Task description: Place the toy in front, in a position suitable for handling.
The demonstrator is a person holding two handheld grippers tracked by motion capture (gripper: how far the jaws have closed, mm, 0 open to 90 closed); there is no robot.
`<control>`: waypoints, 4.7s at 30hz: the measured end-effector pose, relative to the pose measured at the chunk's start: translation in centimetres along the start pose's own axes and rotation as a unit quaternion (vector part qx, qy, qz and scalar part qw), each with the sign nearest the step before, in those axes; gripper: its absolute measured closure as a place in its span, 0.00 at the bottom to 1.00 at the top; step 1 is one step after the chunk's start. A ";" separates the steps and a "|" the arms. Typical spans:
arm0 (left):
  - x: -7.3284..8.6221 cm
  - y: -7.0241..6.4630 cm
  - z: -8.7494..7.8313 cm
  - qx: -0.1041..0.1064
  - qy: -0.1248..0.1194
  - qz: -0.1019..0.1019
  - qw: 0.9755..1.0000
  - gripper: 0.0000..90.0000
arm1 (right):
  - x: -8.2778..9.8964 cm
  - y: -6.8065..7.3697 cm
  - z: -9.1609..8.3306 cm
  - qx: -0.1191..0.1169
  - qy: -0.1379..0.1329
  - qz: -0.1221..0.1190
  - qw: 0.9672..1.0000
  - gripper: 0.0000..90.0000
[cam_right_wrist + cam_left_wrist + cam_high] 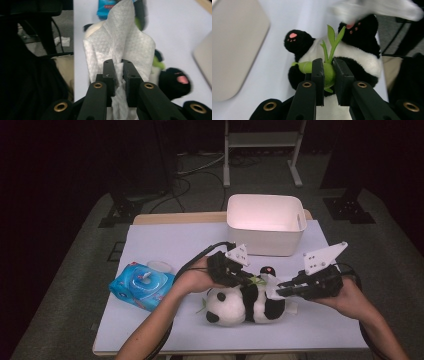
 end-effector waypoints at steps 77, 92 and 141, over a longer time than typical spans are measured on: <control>1.4 -1.3 -2.2 -0.001 -0.069 -0.065 0.996 0.55 | 17.8 -2.8 -3.1 0.099 0.036 0.211 0.972 0.73; 4.3 -0.3 -3.3 -0.022 -0.076 -0.099 0.992 0.49 | 14.1 -3.8 -3.2 0.095 0.032 0.181 0.978 0.68; 11.7 0.8 -6.5 -0.115 -0.062 -0.158 0.979 0.18 | 1.6 -10.4 -0.4 0.042 0.050 0.088 0.994 0.49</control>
Point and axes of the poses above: each handheld gripper's, and its own axes: z roughly forward along the jaws, x roughly out of its underside, y roughly to its left, the point moved 8 cm from there along z, roughly forward along the jaws, and after that the axes turned 8 degrees about -x, right-handed, at the moved point
